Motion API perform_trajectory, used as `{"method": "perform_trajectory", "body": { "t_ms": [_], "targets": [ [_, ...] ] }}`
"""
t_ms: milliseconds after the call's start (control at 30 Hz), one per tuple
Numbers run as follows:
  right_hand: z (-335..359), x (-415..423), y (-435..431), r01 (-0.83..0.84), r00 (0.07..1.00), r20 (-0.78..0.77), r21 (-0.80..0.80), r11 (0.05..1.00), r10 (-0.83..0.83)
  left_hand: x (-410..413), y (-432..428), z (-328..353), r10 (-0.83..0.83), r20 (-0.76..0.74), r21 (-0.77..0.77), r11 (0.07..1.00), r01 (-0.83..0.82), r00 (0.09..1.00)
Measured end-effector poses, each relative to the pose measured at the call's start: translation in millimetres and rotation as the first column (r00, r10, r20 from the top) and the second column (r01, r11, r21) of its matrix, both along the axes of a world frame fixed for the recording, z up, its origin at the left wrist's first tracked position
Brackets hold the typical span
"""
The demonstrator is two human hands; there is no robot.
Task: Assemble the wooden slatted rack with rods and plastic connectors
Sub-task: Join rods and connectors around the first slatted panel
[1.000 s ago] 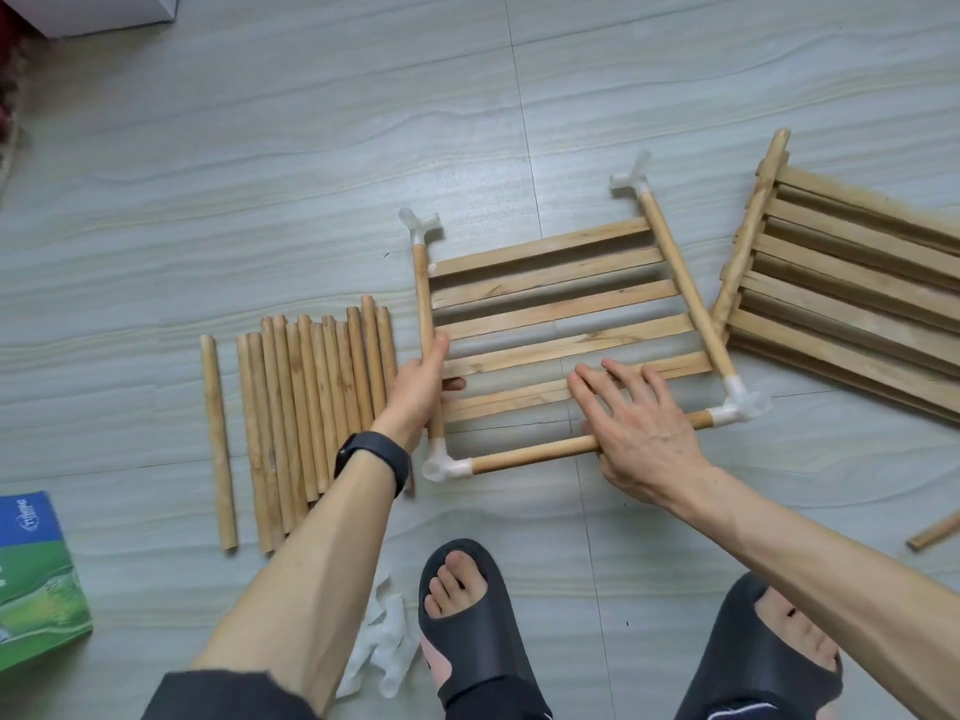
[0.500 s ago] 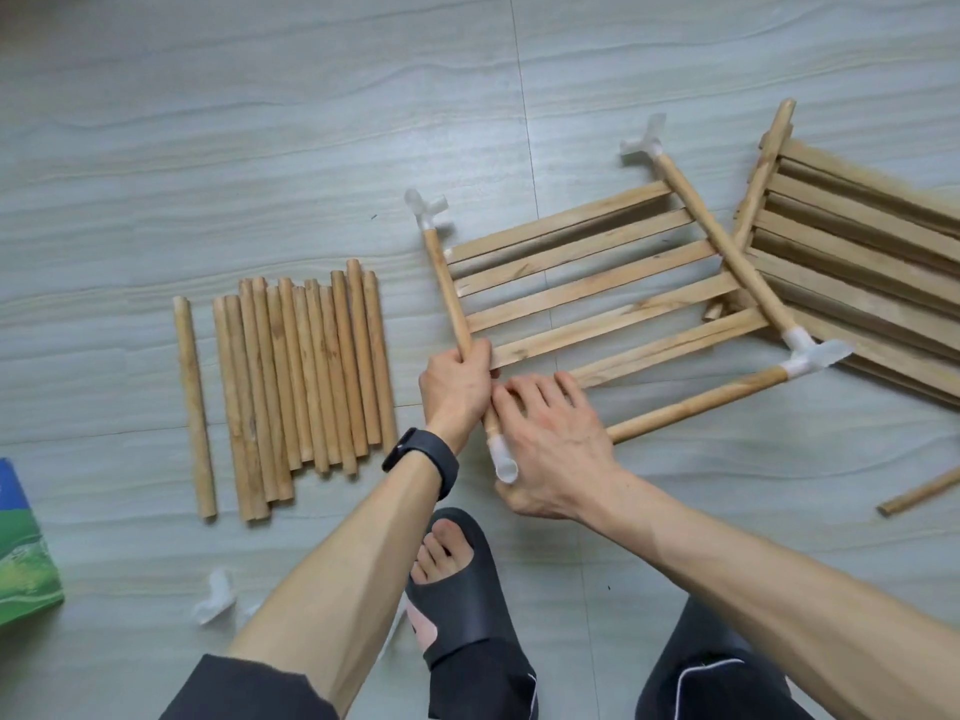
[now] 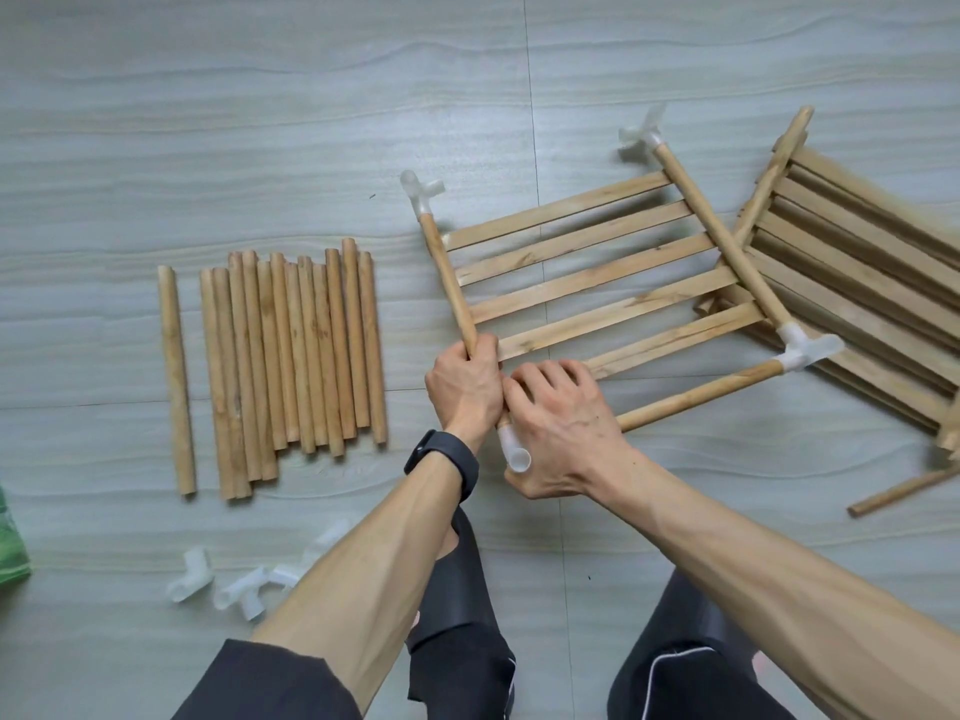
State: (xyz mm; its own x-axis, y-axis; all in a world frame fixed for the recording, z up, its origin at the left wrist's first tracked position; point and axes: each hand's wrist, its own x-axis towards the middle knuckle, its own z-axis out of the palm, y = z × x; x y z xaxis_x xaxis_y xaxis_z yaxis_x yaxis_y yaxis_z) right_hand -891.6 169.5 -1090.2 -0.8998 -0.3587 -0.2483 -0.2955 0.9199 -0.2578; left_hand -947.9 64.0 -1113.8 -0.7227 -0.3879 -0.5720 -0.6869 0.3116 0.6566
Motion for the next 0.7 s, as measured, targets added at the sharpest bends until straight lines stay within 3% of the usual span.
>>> {"method": "perform_trajectory", "body": {
  "t_ms": [333, 567, 700],
  "targets": [
    [-6, -1, -1, -0.014, 0.997, -0.078, 0.0, 1.0, 0.014, -1, -2, 3, 0.008, -0.003, 0.03, 1.0, -0.008, 1.0],
    [-14, -9, 9, -0.084, 0.996, 0.042, 0.067, 0.994, 0.082, -26, -27, -13, -0.22, 0.071, 0.153, 0.966, 0.207, 0.973],
    [-17, -16, 57, -0.033, 0.992, 0.123, 0.23, 0.973, 0.004, -41, -49, -19, -0.344, 0.096, 0.092, 0.938, 0.335, 0.934]
  ]
}}
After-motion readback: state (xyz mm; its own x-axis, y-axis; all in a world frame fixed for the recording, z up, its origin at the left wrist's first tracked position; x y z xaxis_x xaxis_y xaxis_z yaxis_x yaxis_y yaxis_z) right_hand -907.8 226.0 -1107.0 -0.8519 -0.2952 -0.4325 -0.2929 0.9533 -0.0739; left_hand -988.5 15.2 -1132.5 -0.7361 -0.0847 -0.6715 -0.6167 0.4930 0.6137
